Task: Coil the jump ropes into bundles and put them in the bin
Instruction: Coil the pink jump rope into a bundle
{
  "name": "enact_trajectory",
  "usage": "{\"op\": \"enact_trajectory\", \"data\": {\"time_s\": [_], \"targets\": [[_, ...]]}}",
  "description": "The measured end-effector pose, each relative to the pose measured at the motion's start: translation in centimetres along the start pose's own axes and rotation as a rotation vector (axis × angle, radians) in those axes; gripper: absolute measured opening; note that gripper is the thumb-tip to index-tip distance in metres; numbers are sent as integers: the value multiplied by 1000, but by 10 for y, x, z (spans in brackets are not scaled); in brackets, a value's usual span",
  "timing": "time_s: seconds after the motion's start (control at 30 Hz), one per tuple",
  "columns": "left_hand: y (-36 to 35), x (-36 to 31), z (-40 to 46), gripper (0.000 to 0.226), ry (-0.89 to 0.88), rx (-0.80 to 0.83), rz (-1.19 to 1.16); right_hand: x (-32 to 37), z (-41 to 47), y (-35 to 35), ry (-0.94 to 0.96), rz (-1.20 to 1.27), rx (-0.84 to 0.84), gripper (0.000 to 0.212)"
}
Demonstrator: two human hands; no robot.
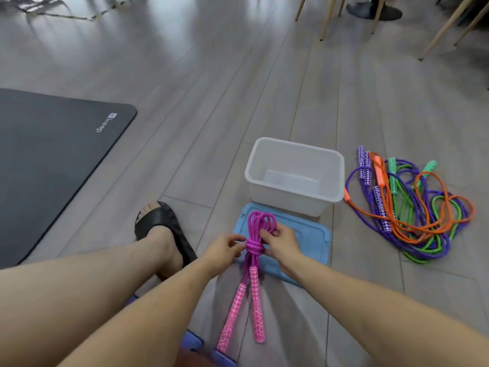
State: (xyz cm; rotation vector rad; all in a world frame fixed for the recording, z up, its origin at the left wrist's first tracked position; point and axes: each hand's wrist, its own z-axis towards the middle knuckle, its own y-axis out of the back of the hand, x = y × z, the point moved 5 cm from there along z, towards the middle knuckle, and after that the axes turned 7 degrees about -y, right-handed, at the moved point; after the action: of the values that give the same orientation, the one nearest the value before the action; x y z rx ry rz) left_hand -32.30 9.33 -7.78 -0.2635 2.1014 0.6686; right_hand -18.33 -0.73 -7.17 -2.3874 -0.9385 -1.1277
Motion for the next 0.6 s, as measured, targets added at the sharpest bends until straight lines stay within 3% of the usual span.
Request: {"op": "enact_trajectory", "data": {"time_s": [0.1,0.2,0.3,0.37,0.47,0.6], "targets": [[10,11,15,36,-56,-155,272,-5,23,-5,2,-55,-44,9],[9,11,22,40,-144,-150,479,-10,46,-7,-10,-135,-88,9],[4,16,29,34,-121,-147,501,-11,65,-4,43,-329,-166,3],[-3,25,35,29,-113,-166,496,-9,72,-2,50,-411,-201,10],[-8,28,36,20,-127,-205,427,-6,73,-6,-31,-322,-182,10],[-6,21,34,16,-122,-210,502,-5,73,-11,-20,-317,-156,11]]}}
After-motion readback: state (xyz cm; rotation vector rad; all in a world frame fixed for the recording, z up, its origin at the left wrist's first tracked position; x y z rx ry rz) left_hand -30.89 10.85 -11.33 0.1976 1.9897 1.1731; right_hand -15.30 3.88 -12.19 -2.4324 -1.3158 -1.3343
